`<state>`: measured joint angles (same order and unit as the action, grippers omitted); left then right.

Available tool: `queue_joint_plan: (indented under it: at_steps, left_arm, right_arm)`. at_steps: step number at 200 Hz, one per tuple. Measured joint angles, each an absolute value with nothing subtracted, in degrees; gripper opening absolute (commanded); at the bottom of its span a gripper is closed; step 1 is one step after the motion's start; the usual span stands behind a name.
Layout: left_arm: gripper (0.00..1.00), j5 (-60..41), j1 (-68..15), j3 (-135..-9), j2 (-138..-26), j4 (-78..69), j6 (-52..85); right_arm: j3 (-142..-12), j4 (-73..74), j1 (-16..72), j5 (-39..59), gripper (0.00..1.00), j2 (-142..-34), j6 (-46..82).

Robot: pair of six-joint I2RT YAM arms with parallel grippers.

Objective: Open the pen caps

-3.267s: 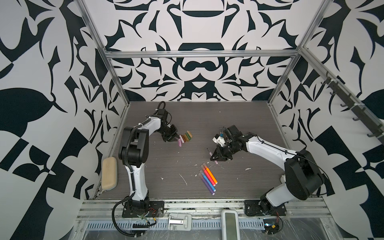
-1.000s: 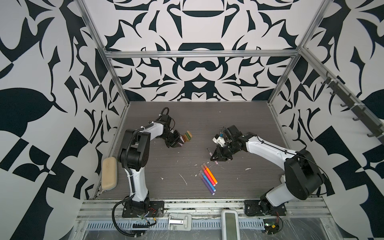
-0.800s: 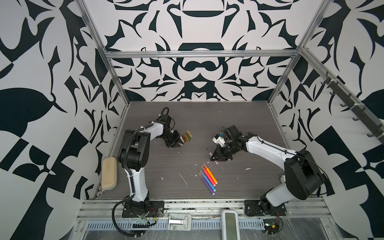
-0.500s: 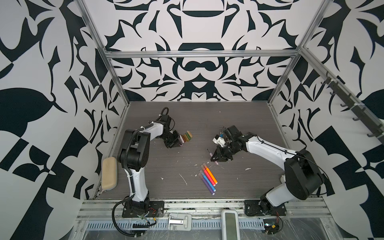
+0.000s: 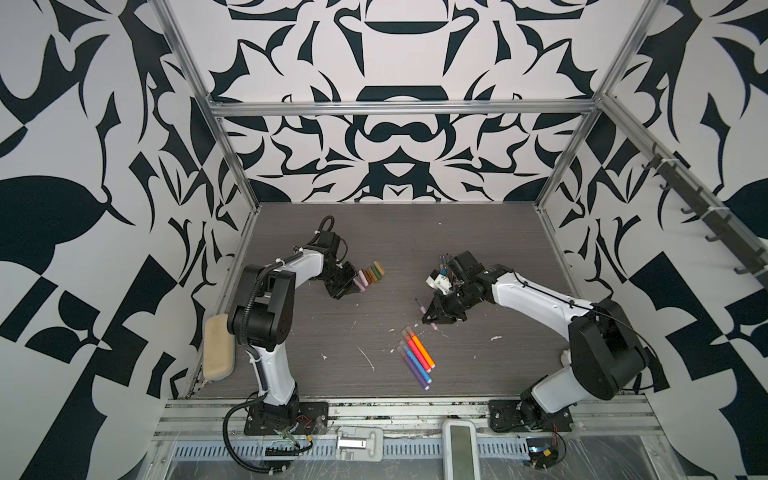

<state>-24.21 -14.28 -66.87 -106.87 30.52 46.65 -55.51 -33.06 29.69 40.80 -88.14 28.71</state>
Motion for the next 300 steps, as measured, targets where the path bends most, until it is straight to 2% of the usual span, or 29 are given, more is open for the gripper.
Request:
queue_joint_plan:
  at_steps: [229,300]
  left_arm:
    - [0.00,-26.0,-12.2,-69.1,-112.0,28.0,47.8]
    - [0.00,-26.6,-11.9,-69.8,-112.6,28.1,47.1]
  right_arm:
    - [-57.3,-34.1,29.5,39.1,0.00,-87.6,28.4]
    - [-58.4,-36.3,24.5,37.8,0.00,-86.6,27.9]
